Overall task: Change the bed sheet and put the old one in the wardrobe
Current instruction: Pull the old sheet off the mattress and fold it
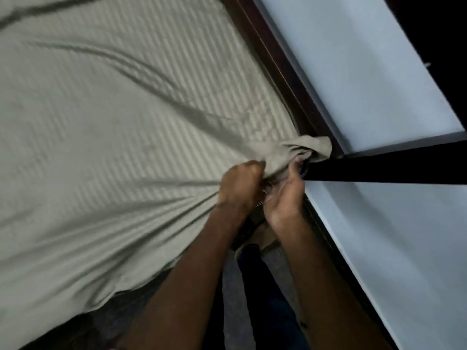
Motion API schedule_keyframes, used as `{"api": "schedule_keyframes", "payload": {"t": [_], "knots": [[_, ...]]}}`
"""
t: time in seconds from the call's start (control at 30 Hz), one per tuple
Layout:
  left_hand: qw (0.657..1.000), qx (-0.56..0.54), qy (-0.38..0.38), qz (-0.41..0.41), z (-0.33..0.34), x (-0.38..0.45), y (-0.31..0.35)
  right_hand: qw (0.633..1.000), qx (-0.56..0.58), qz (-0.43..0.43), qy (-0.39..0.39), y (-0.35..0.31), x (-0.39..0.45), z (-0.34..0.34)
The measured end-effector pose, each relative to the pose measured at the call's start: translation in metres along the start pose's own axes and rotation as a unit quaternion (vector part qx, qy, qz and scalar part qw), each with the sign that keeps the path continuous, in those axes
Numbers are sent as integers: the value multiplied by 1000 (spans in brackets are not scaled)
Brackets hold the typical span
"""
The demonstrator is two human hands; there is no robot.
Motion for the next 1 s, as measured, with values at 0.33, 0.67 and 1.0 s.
{"api": "schedule_keyframes", "payload": {"t": [0.33, 0.67, 1.0], "knots": [[977, -84, 146, -134, 35, -55, -5, 946, -216, -202, 131, -27, 39, -4], [953, -125, 177, -210, 46, -118, -73, 912, -360, -173, 96, 105, -15, -29], [919, -138, 230, -290, 47, -254, -193, 898, -438, -45, 5, 268, -113, -22]]}}
Point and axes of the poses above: each hand's wrist, its own x-axis towards the middle knuckle, its own z-axis out of the palm, y = z × x, the point moved 4 cm from there along x, towards the middle knuckle, and after that the axes turned 8 degrees about y, right-handed, at the moved point
